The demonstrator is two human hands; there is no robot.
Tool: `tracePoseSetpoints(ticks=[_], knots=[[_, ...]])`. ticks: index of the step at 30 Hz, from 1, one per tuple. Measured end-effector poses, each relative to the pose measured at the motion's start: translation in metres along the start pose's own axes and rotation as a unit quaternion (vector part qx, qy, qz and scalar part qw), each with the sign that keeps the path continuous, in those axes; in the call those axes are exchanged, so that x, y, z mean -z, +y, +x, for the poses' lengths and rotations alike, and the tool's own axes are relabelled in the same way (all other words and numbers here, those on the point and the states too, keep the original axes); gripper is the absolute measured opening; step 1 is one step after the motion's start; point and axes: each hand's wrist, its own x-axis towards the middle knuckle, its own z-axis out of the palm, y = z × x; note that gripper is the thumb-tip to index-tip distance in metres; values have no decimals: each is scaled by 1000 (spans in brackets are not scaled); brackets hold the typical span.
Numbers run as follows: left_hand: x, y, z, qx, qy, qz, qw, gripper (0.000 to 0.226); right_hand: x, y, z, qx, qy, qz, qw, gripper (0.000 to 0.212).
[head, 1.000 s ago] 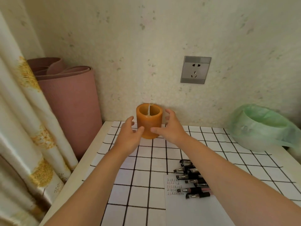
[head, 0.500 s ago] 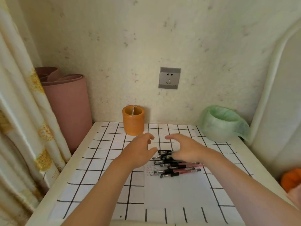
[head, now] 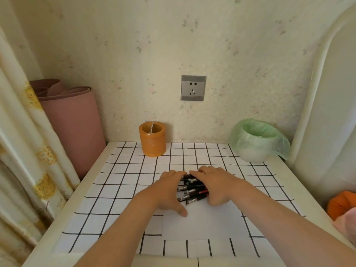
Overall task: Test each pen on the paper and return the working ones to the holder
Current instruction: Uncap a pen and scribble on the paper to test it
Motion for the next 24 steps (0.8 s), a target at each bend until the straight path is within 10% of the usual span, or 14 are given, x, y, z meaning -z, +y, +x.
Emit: tracePoseSetpoints(ticks=[24], knots=[[16,-18,-9,-18,78,-18,997,120,13,-4,28,-16,88,-10,996,26]])
